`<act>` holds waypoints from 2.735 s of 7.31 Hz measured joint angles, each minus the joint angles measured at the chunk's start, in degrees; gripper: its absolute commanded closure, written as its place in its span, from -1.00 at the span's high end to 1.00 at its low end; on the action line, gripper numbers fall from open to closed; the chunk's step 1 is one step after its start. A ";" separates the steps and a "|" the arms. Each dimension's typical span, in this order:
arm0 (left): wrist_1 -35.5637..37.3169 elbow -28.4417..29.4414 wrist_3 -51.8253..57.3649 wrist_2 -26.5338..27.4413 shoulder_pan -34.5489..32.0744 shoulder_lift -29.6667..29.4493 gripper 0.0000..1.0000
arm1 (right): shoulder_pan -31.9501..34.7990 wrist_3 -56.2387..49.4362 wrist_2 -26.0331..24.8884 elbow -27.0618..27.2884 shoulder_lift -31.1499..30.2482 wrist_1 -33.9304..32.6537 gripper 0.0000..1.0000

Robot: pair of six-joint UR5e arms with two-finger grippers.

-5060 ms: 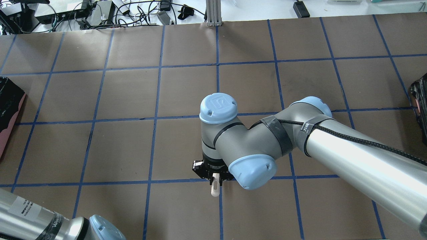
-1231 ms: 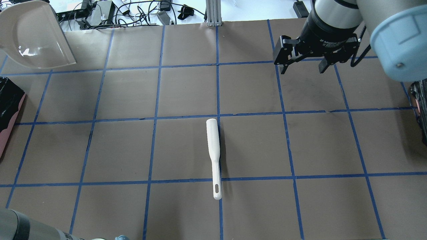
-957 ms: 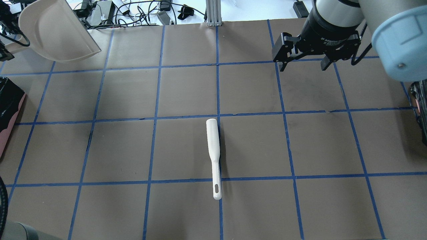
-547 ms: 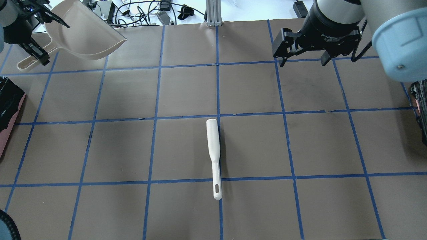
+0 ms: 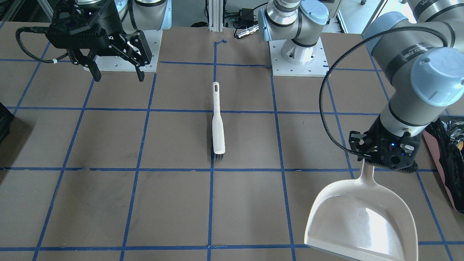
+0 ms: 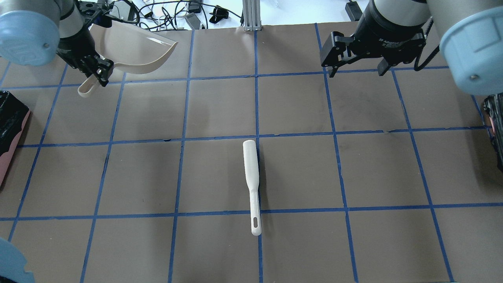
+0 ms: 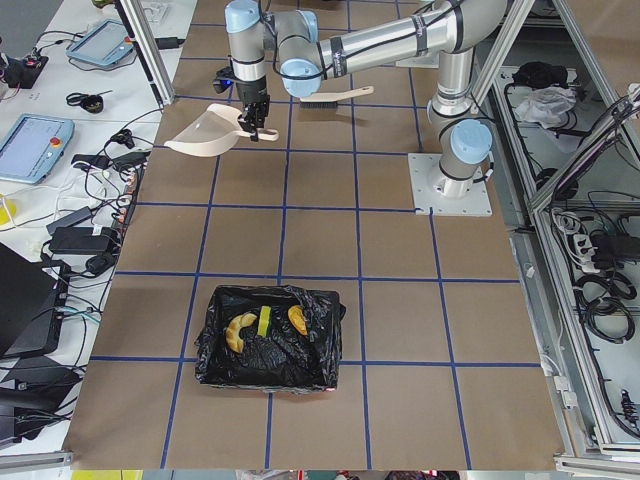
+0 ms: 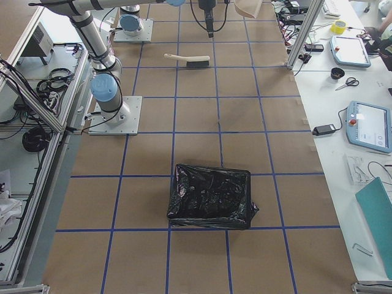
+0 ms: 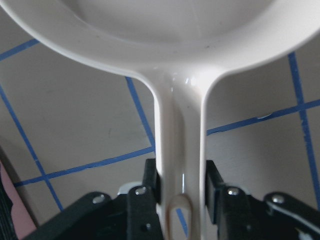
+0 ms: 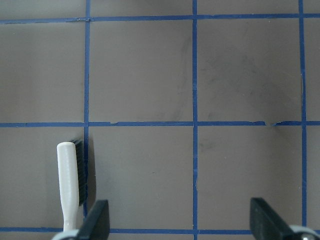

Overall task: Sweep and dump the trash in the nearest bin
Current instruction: 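Carry the empty dustpan to the table center with left gripper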

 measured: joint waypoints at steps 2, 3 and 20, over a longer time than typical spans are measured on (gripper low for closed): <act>-0.56 0.33 -5.66 -4.91 -3.06 -1.48 -1.00 | -0.04 -0.01 0.00 -0.02 0.10 0.16 1.00; -0.83 0.44 -6.57 -7.81 -4.10 -2.13 -1.00 | -0.07 -0.01 0.00 -0.02 0.10 0.21 1.00; 1.15 9.27 -40.13 -16.17 -26.16 -19.59 -1.00 | -0.07 -1.06 -0.08 0.30 0.04 0.42 1.00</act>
